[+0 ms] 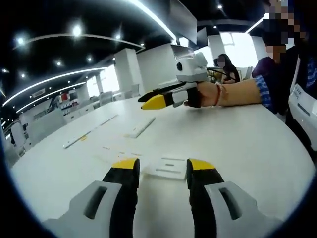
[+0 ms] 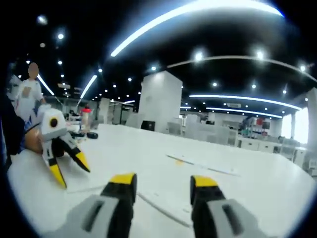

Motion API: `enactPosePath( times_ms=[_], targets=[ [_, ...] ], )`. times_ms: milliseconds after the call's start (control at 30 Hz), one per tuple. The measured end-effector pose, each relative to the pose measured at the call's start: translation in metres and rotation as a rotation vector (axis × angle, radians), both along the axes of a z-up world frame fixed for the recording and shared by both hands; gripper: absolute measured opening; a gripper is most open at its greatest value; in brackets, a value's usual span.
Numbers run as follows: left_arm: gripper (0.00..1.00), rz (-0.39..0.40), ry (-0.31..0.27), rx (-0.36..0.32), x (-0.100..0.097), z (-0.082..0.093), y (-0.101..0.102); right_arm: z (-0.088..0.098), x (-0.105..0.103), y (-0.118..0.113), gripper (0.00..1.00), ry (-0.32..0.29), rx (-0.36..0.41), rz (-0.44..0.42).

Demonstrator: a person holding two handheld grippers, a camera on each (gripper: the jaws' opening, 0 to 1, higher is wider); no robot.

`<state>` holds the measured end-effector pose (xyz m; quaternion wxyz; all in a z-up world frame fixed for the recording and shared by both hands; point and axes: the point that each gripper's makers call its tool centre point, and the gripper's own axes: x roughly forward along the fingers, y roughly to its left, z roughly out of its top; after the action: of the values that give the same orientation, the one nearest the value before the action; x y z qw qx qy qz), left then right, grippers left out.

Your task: Locate the socket holder cover, grip the socket holder cover, clip it into the socket holder slot.

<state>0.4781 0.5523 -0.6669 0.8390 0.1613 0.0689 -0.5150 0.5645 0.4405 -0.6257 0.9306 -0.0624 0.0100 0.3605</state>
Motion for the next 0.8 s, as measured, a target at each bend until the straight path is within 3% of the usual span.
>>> enactPosePath(
  times_ms=[800],
  targets=[
    [0.36,0.044,0.012,-0.023,0.0089,0.0030,0.0068,-0.0017,-0.0025,0.0015,0.44,-0.001,-0.027,0.012]
  ],
)
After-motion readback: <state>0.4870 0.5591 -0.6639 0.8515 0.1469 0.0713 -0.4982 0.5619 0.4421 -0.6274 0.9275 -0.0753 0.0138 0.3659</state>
